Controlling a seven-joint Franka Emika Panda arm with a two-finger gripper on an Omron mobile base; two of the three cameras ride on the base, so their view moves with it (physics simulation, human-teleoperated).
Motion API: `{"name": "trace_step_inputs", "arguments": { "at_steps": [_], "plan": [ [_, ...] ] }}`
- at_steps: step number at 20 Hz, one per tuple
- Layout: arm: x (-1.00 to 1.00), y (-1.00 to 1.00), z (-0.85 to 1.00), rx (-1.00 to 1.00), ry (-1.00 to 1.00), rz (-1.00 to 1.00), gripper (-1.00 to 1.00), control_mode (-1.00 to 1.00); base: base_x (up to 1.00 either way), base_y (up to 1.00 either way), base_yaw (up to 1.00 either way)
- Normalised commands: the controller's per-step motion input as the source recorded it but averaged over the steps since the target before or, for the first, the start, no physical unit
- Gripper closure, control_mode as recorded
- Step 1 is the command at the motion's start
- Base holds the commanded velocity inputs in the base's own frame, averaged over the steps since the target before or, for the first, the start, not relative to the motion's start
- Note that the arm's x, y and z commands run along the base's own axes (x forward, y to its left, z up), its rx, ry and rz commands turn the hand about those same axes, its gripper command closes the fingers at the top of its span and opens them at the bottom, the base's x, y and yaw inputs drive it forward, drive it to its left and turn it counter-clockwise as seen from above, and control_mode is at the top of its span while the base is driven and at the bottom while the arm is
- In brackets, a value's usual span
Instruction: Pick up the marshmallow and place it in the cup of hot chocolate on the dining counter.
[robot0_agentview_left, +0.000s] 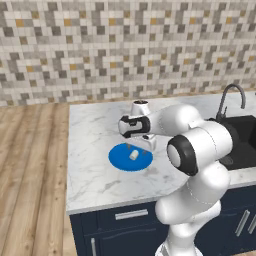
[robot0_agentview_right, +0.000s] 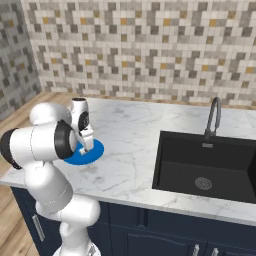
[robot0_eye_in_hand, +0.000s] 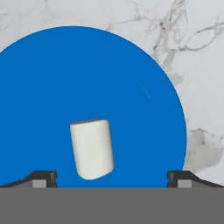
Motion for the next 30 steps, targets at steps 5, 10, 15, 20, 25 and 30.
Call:
{"name": "trace_step_inputs", "arguments": {
  "at_steps": [5,10,15,20,25,30],
  "plan": [
    [0.03,0.0,-0.18,0.0,0.01,-0.02,-1.0,-1.0,0.0,0.0,0.0],
    [0.0,0.0,-0.17,0.0,0.0,-0.01,-1.0,-1.0,0.0,0.0,0.0],
    [0.04,0.0,-0.16,0.0,0.01,0.0,-1.0,-1.0,0.0,0.0,0.0],
    [0.08,0.0,-0.15,0.0,0.02,0.0,-1.0,-1.0,0.0,0.0,0.0],
    [0.1,0.0,-0.15,0.0,0.02,0.0,-1.0,-1.0,0.0,0.0,0.0],
    [0.1,0.0,-0.15,0.0,0.02,0.0,-1.0,-1.0,0.0,0.0,0.0]
  ]
}}
